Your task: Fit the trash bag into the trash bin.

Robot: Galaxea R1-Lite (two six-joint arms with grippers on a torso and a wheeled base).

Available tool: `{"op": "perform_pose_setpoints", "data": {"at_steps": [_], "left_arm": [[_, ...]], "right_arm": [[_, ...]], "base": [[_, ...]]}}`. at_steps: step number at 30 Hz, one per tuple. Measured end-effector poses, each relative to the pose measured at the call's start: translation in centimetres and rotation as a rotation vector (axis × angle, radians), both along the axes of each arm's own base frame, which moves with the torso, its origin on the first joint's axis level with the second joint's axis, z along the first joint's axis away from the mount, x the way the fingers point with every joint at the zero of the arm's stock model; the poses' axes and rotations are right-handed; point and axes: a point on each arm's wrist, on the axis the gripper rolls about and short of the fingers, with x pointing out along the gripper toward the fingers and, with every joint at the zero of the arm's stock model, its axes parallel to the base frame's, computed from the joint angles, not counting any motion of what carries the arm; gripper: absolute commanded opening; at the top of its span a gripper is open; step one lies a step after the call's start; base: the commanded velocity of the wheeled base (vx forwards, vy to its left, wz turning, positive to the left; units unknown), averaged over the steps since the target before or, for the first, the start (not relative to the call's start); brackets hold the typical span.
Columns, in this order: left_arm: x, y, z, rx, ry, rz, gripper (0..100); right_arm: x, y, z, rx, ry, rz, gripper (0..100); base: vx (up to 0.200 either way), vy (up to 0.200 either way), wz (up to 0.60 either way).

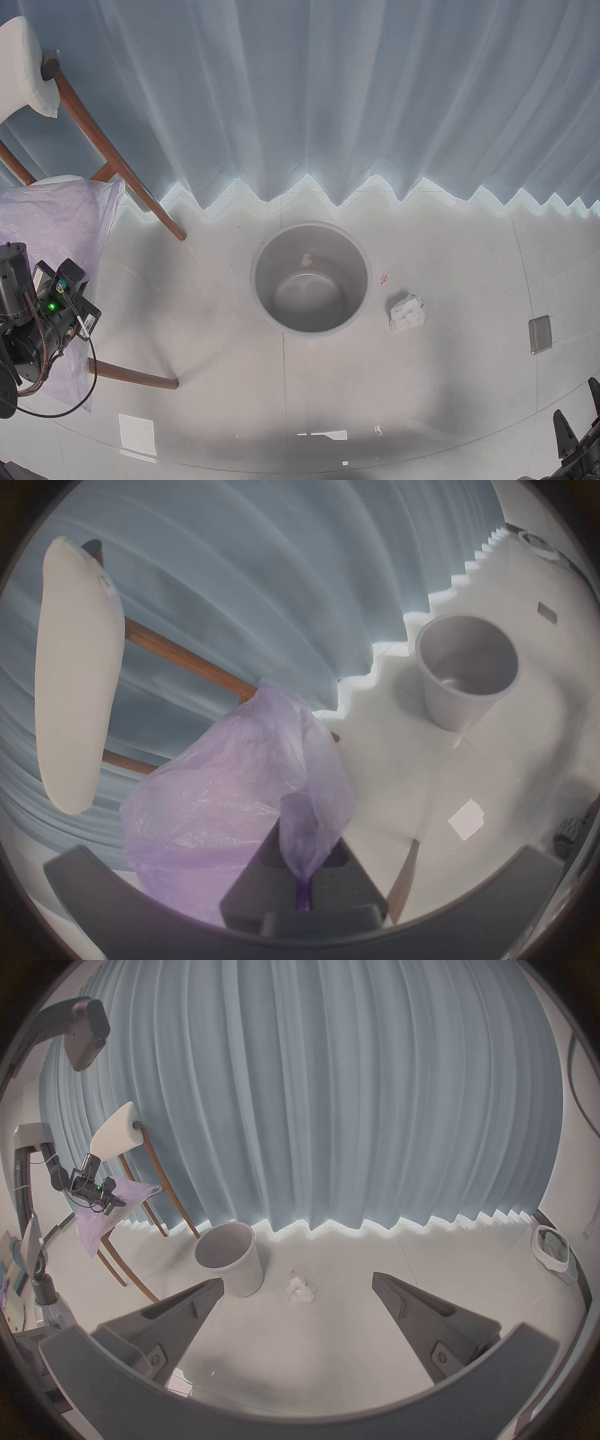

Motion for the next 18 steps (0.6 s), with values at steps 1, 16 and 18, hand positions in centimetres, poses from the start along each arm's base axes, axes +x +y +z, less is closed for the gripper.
{"op": "perform_pose_setpoints", "data": {"at_steps": [1, 16, 18], "left_arm": [[-0.2, 0.0, 0.1, -0.009, -0.003, -0.009, 0], [-6.9, -1.7, 3.1, -0.41, -0.046, -0.18, 0], [-7.6, -2.0, 3.8, -0.511, -0.063, -0.214, 0]], "right_arm": [[0.0, 0.0, 0.0, 0.0, 0.0, 0.0, 100], [0.0, 0.0, 0.0, 0.0, 0.0, 0.0, 100], [0.0, 0.0, 0.0, 0.0, 0.0, 0.0, 100]], "base": [[0.0, 0.0, 0.0], [0.0, 0.0, 0.0], [0.0, 0.0, 0.0]]}}
